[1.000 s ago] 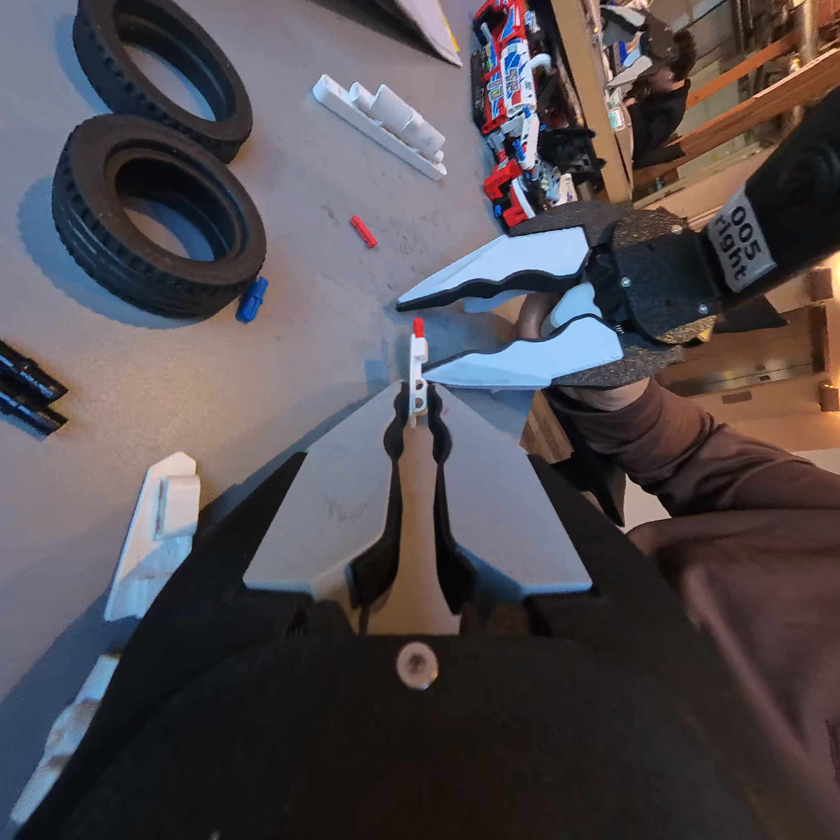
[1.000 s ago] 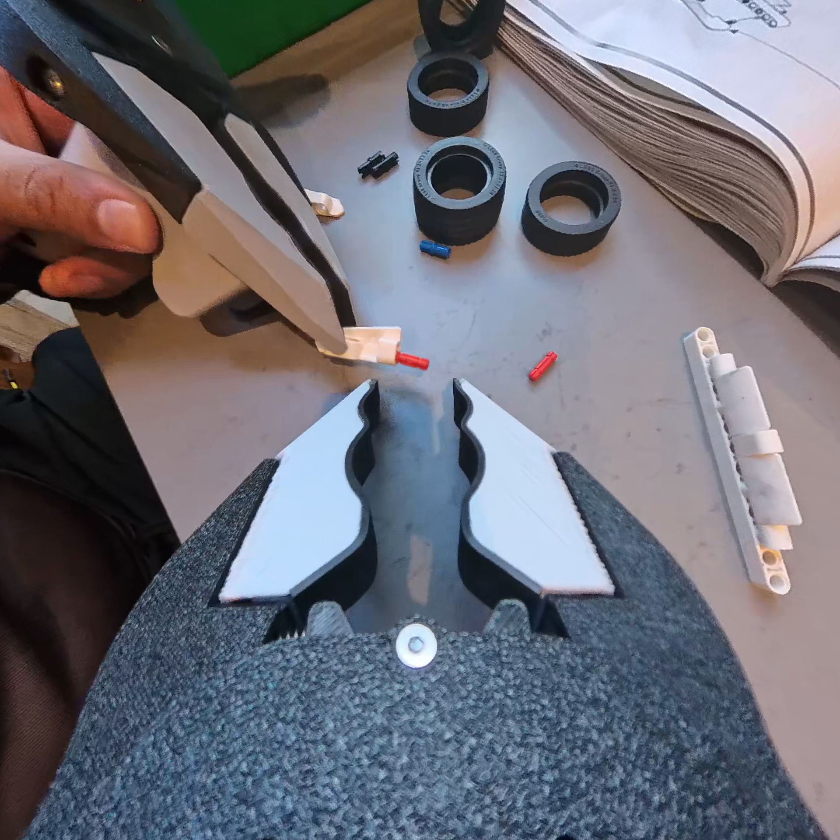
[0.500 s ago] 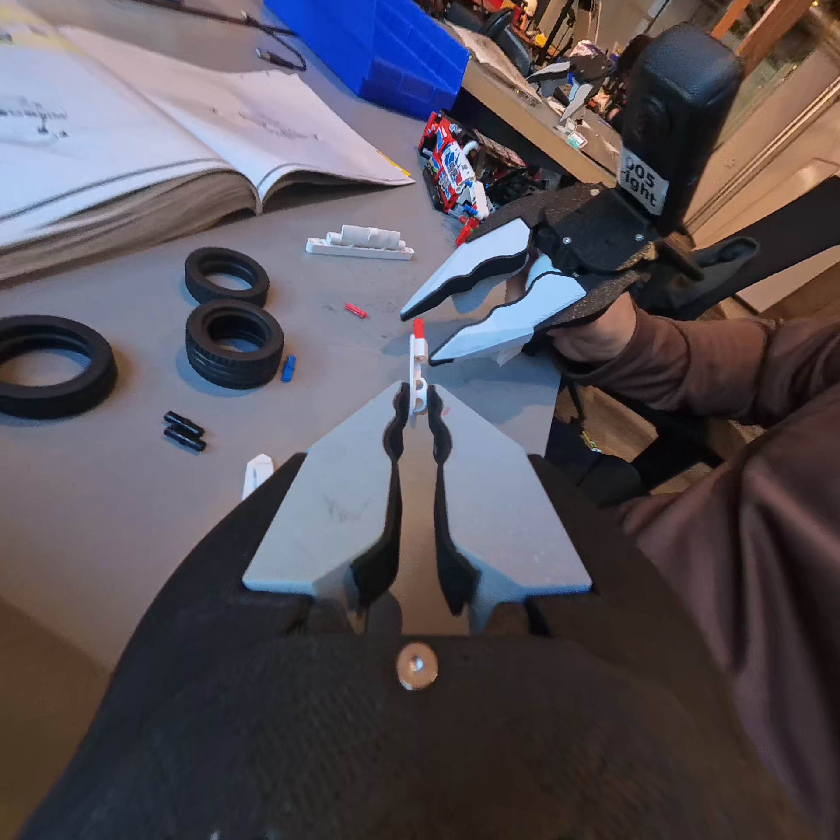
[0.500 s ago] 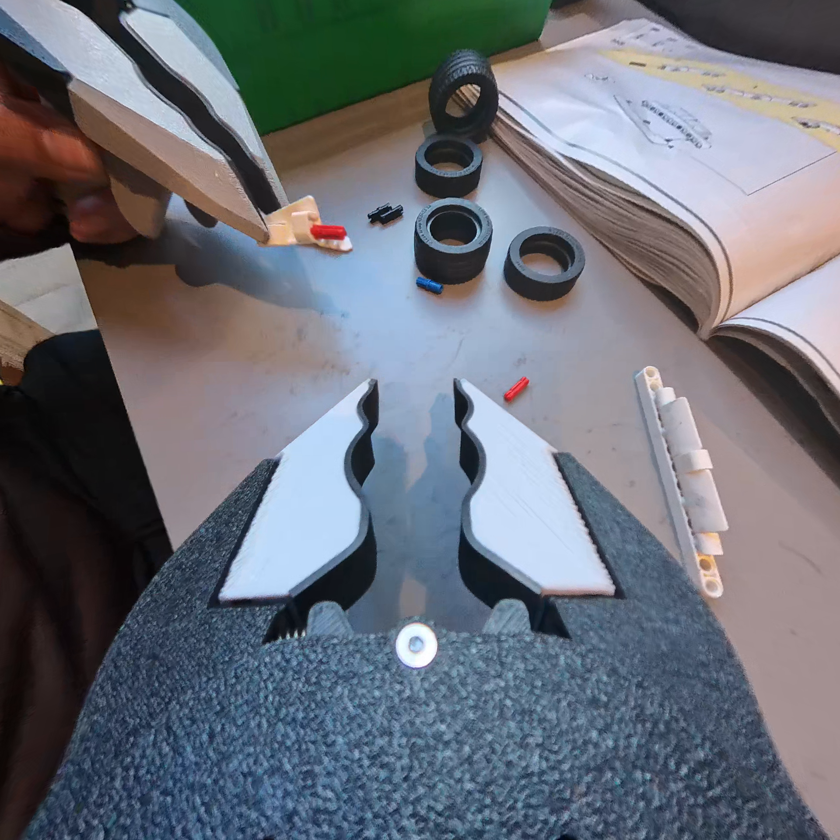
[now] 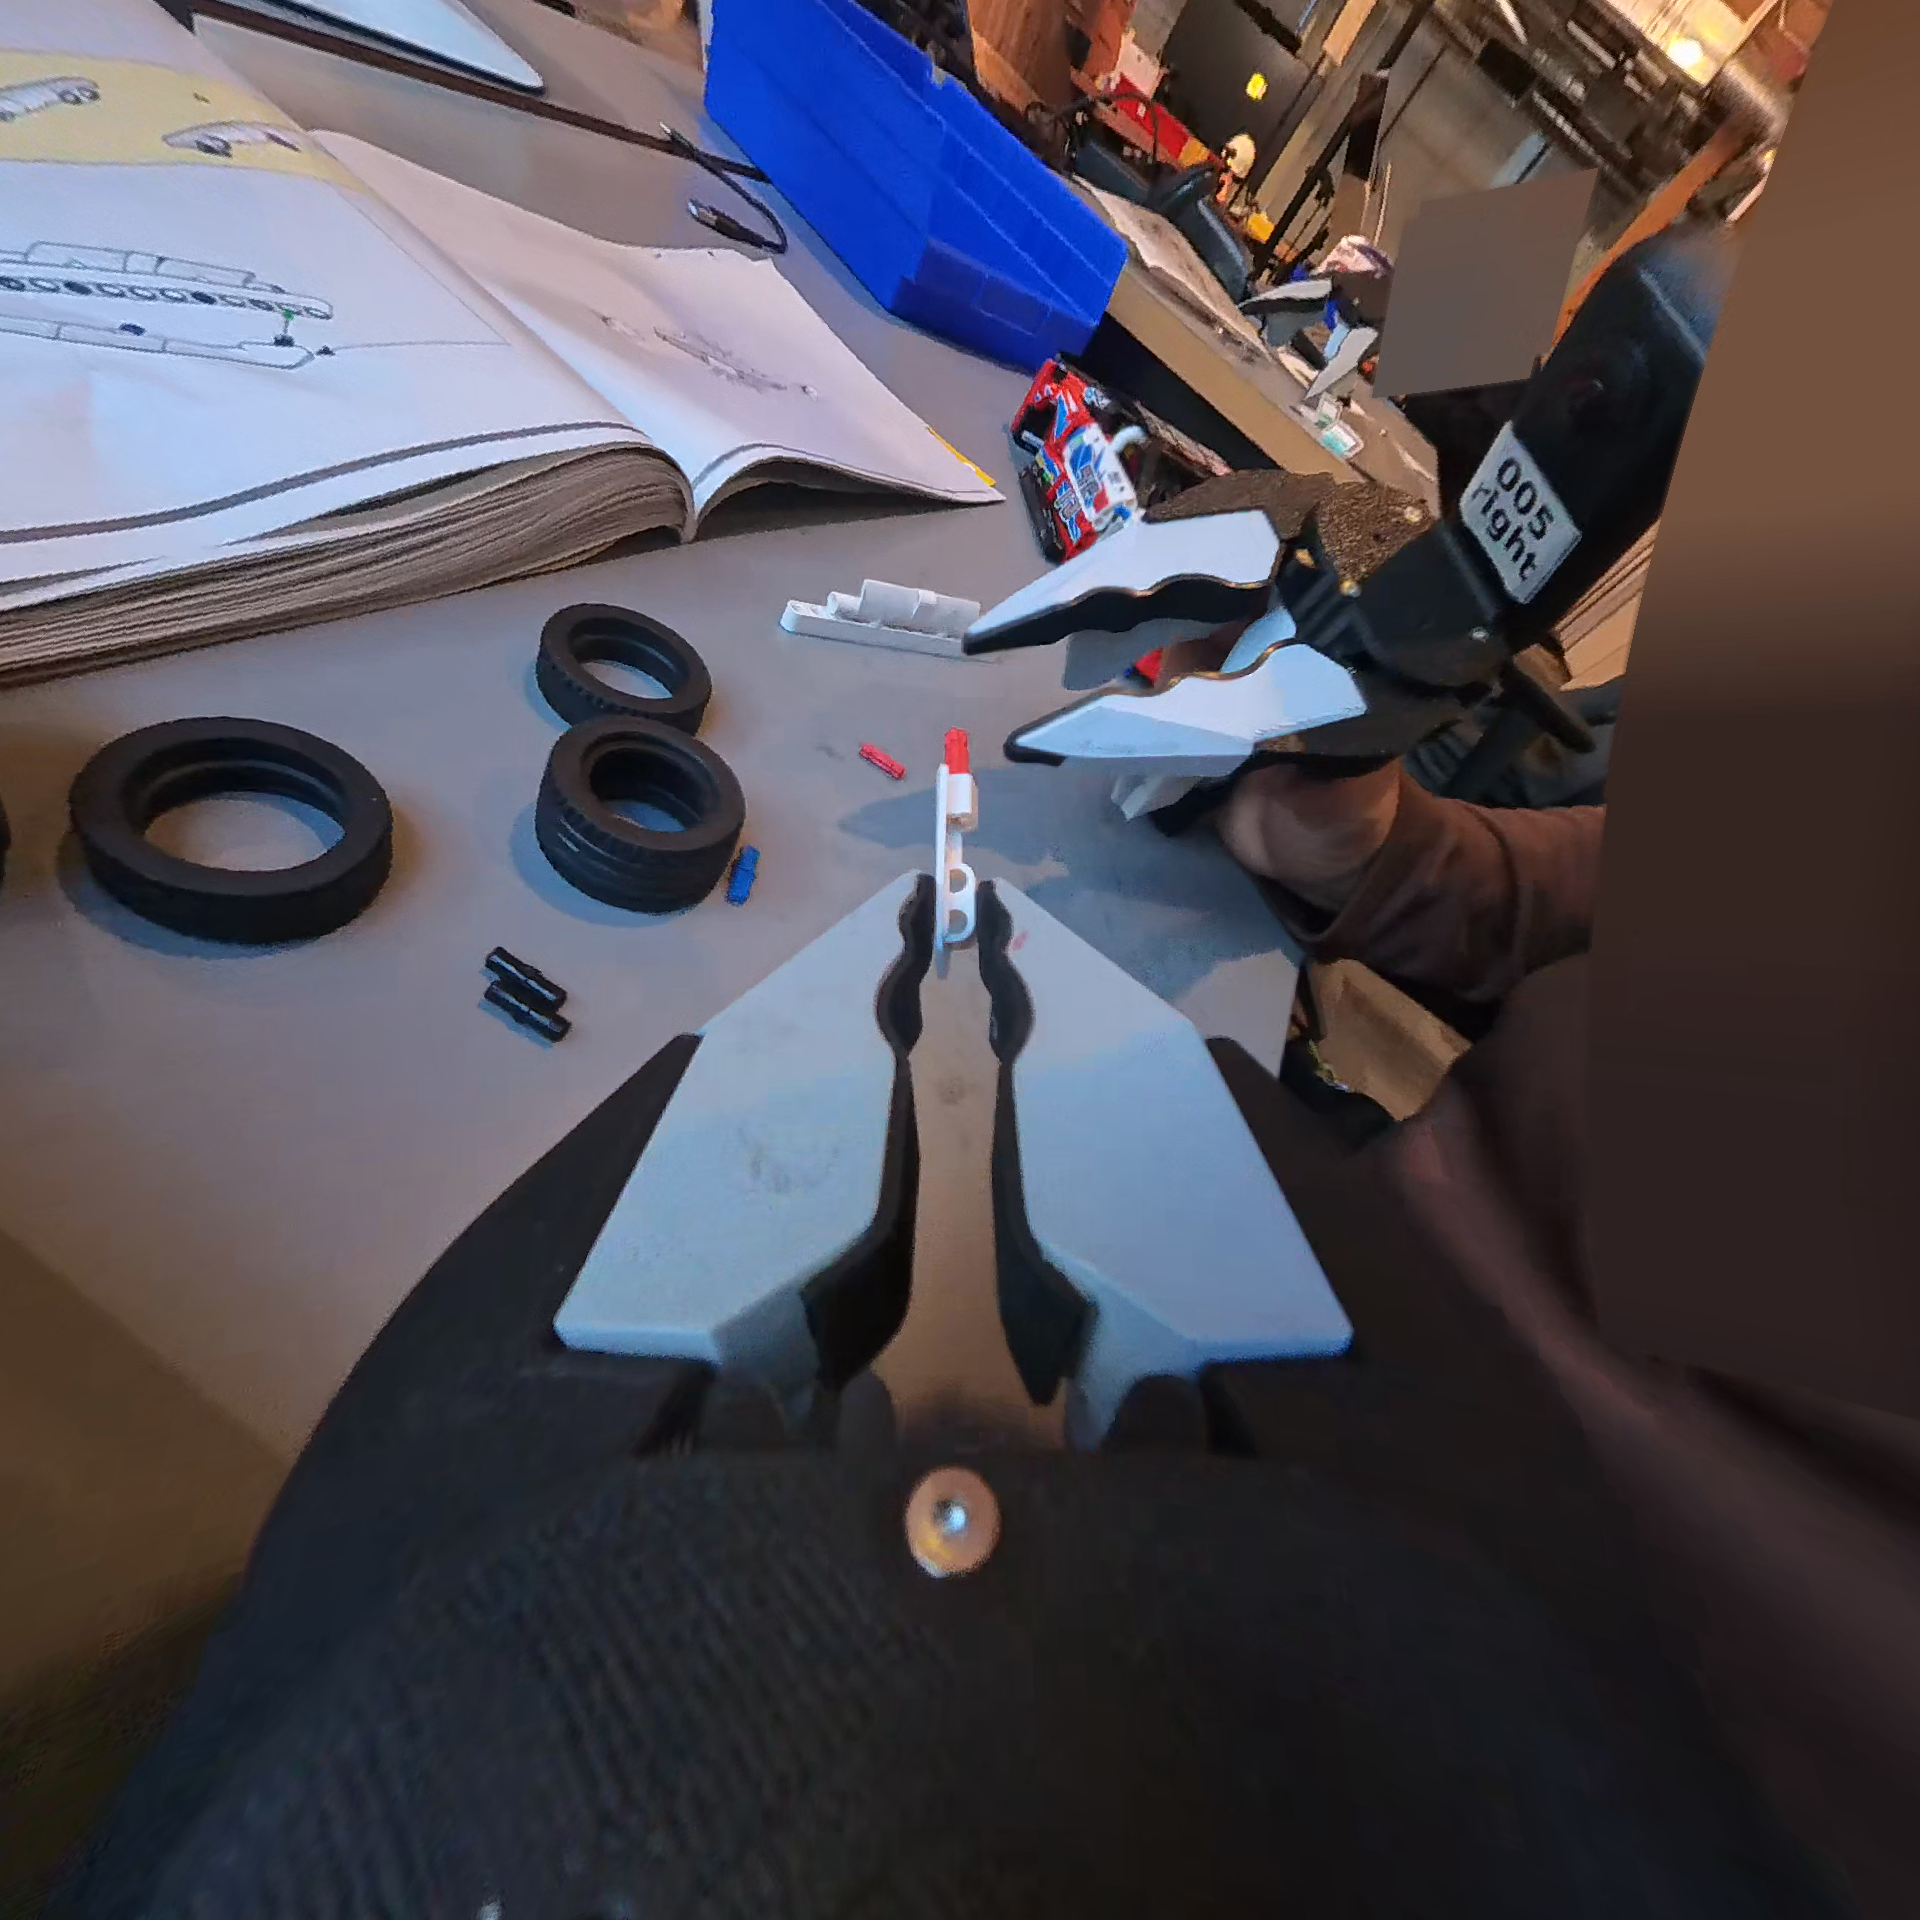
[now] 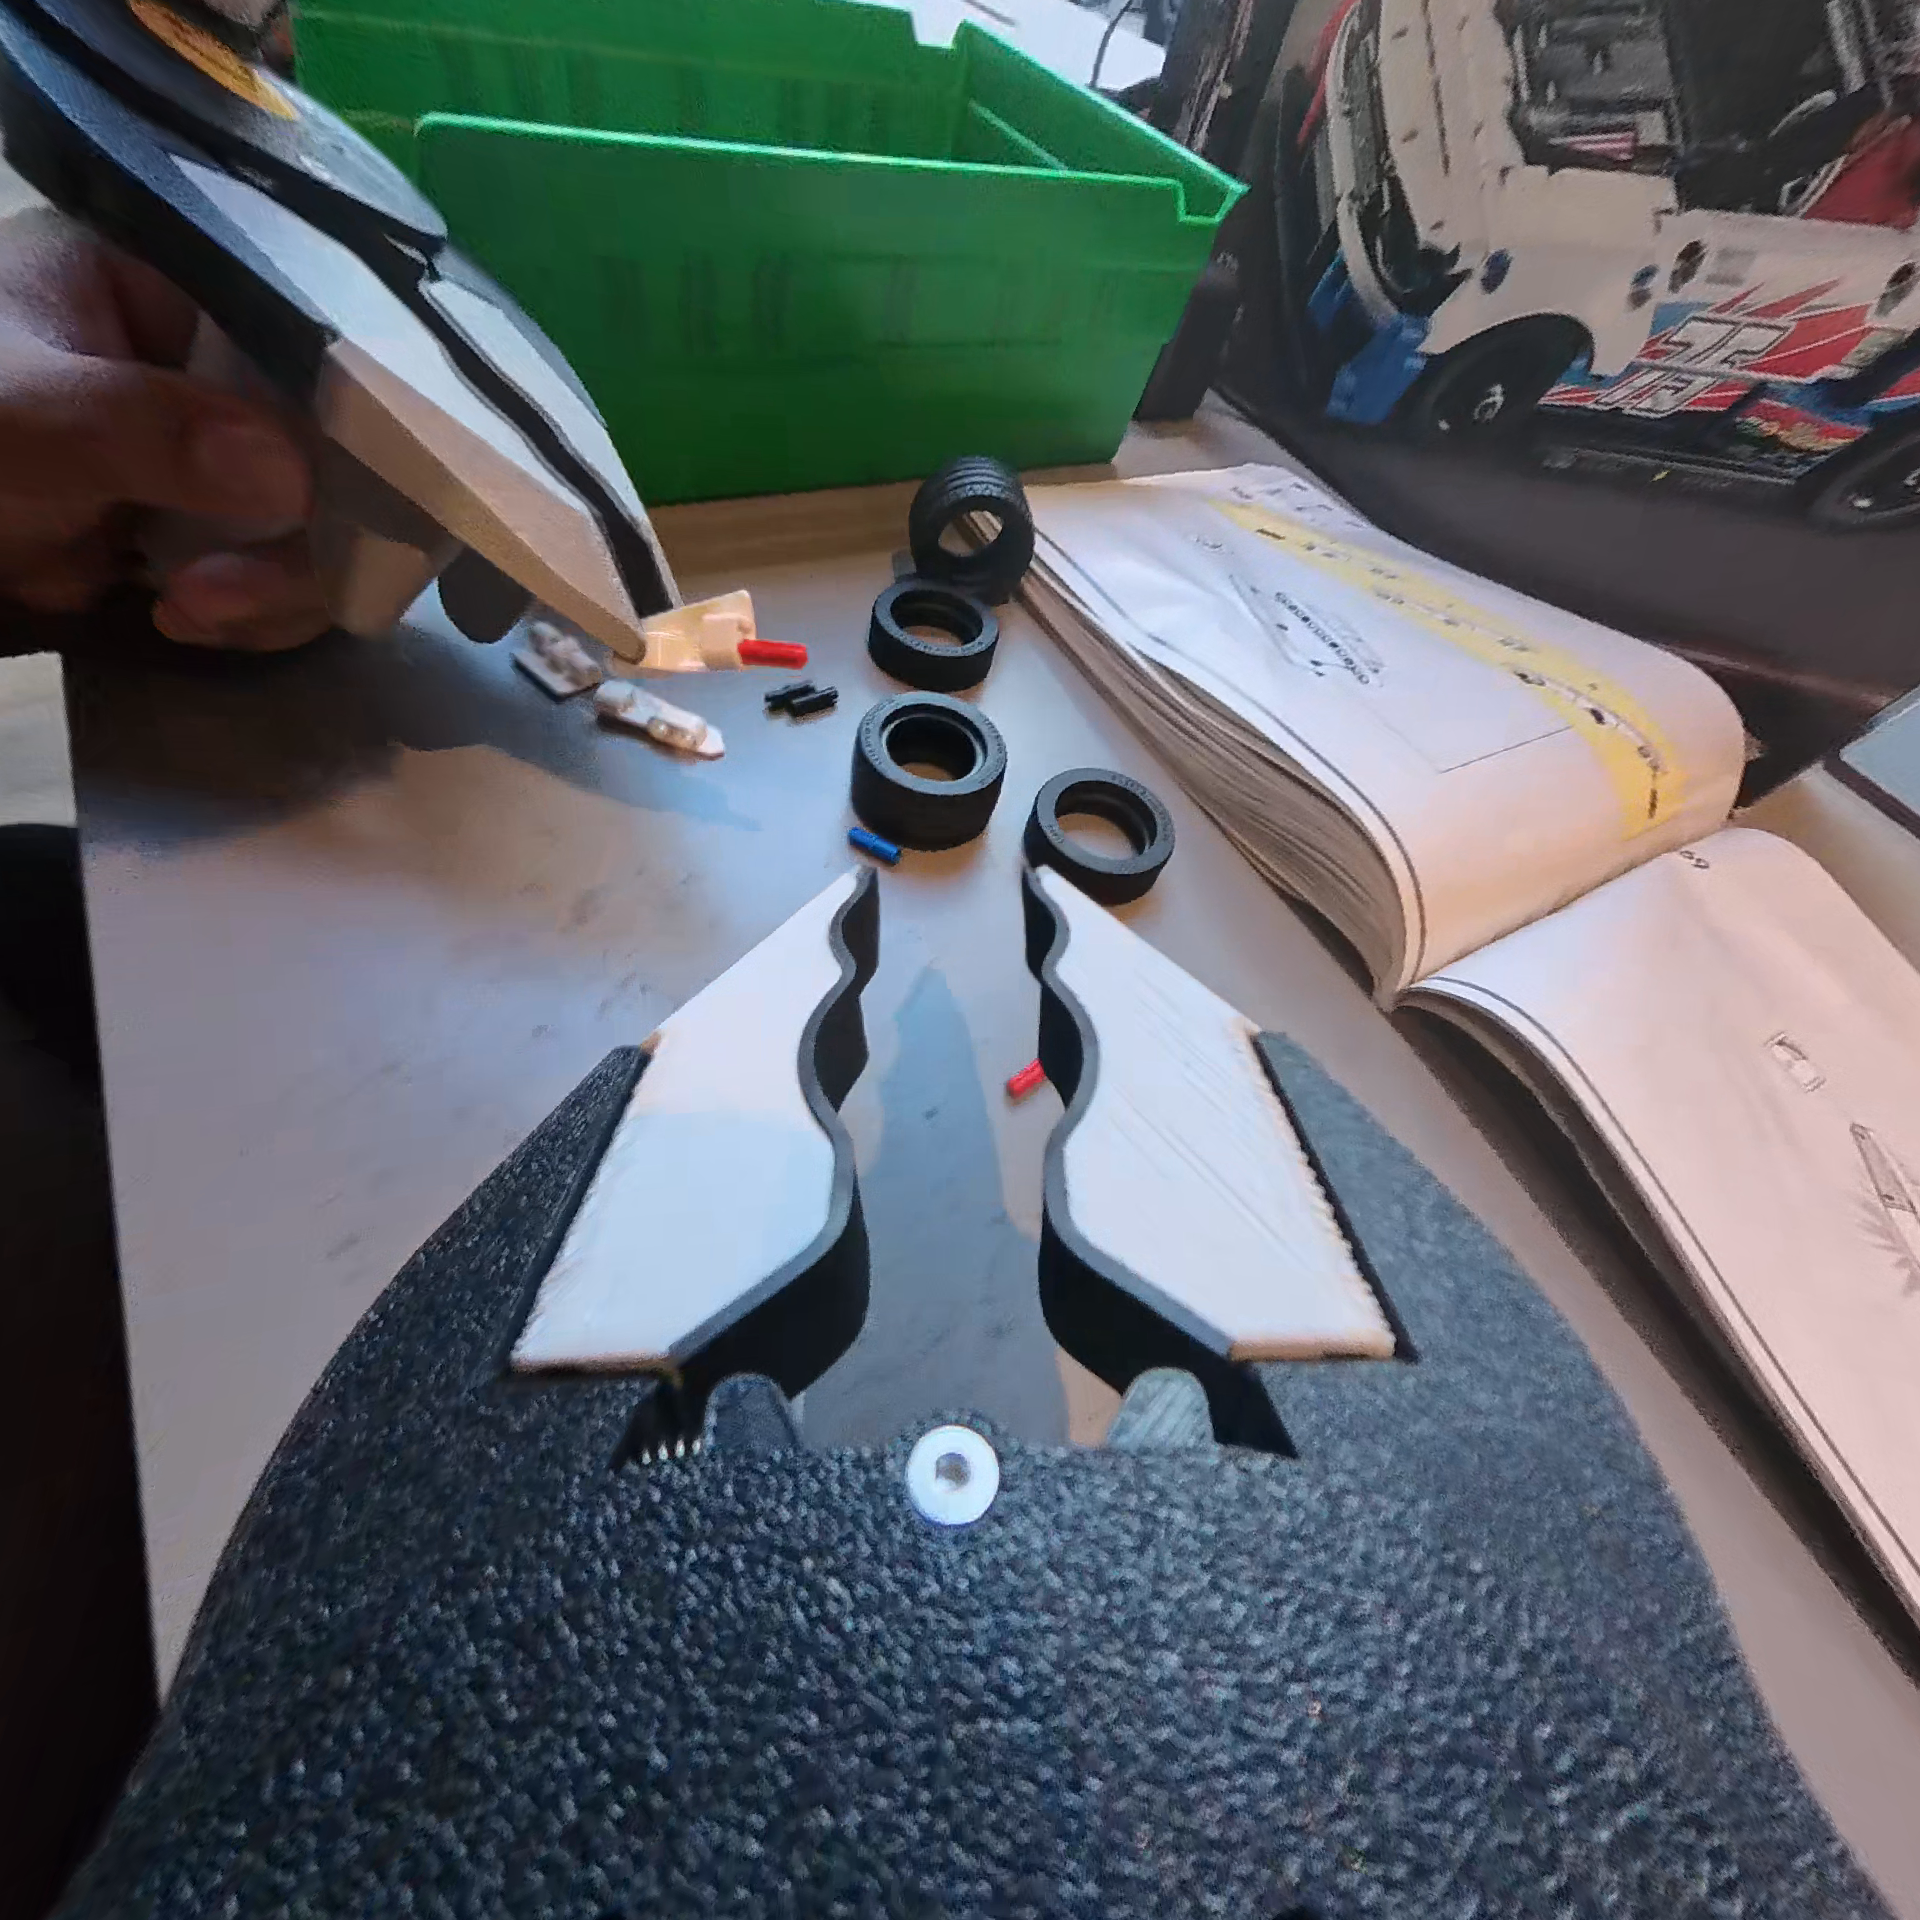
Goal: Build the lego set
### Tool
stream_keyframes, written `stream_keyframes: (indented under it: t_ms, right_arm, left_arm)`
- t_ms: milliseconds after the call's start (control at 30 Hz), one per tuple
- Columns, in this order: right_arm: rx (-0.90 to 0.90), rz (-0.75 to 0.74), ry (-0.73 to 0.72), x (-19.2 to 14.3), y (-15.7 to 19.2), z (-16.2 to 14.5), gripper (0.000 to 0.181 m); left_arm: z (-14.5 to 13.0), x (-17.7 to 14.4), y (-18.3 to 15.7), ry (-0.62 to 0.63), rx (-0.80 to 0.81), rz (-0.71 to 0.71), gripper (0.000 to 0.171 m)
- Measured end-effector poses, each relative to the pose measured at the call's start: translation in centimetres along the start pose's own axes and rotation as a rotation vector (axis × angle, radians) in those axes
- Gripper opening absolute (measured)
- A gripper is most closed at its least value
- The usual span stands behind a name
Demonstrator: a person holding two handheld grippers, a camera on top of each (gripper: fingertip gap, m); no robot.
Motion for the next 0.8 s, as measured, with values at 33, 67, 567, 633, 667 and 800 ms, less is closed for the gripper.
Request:
stream_keyframes:
  t_ms: [33, 67, 567, 633, 667, 800]
  right_arm:
    - [0.007, -0.005, -0.010, 0.0, -0.2, 0.1, 0.027]
    - [0.015, -0.012, -0.019, 0.0, -0.4, 0.1, 0.027]
    - [0.037, 0.090, -0.035, 1.0, -0.1, 0.4, 0.030]
    - [0.038, 0.113, -0.040, 0.8, 0.2, 0.4, 0.030]
    - [0.038, 0.120, -0.037, 0.6, 0.3, 0.4, 0.030]
    - [0.027, 0.139, -0.012, 0.0, 1.0, 0.1, 0.030]
  left_arm:
    - [0.0, 0.0, 0.1, -0.001, -0.010, 0.001, 0.004]
    - [0.1, 0.0, 0.2, -0.002, -0.014, 0.002, 0.004]
    - [0.2, 0.7, 0.3, 0.018, -0.010, -0.023, 0.005]
    - [0.1, 0.8, 0.1, 0.029, 0.013, -0.017, 0.005]
    - [0.0, 0.8, 0.0, 0.037, 0.016, -0.019, 0.005]
    - [-0.1, 0.8, -0.1, 0.042, 0.022, -0.021, 0.005]
Point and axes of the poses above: each gripper's, where its closed fingertips meet, x out along the fingers, z out of its top, y = z × x across the jaws, the point moved 8 cm from there along -x, back along the fingers, and after that the axes turned 11 degrees about -y, right-handed, at the moved point
